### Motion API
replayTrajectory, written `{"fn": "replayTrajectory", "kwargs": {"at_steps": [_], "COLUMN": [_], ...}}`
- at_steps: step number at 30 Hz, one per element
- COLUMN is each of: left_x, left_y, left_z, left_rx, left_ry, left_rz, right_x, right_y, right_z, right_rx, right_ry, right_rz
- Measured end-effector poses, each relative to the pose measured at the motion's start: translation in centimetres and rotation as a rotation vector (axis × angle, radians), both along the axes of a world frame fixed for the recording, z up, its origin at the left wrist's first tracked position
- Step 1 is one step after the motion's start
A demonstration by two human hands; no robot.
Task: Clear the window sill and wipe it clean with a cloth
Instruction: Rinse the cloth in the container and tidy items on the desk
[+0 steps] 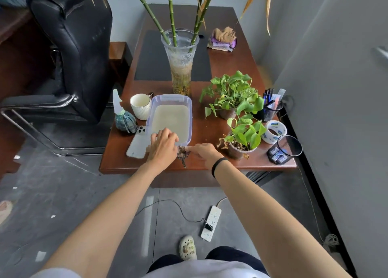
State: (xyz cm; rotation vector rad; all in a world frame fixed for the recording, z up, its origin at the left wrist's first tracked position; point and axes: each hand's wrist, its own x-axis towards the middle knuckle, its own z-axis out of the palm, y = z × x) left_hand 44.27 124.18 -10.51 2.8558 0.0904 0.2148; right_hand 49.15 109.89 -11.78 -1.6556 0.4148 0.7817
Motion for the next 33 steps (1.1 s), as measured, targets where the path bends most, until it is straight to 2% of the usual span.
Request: {"fn": "replayTrajectory", "kwargs": {"at_steps": [6,9,14,18,23,27,33], "left_x": [4.1,5.9,7.6,9.2,11.1,12.5,13.5], "left_y": [-6.5,-11.2,-17.7,-24.0,-32.2,-37.6,-40.3], "left_z": [2.2,4.4,6.0,6.3,5.4,4.2,2.5], "left_rx": [-0.129,-0.223,-0.217,-0.302,-0.454,-0.492,-0.523], "left_ry": [-0.003,0.062,0.137,0.116,0.117,0.11,0.132], "left_rz": [-0.15,-0.212,-0.298,-0.313,-0.169,0.001,0.183], "right_x": [1.2,2.4,3.4,4.2,5.4,6.3,7.3], "right_y": [-6.0,-11.1,-18.1,-25.1,-34.3,-40.8,-46.8], "right_z": [6.1,8.9,9.9,10.2,9.4,8.0,6.4], "right_rx": [0.012,0.025,0.021,0.013,-0.051,-0.053,-0.044], "right_ry": [-0.048,-0.14,-0.238,-0.295,-0.305,-0.239,-0.131], "right_rz": [0.065,-0.025,-0.203,-0.31,-0.351,-0.332,-0.365]}}
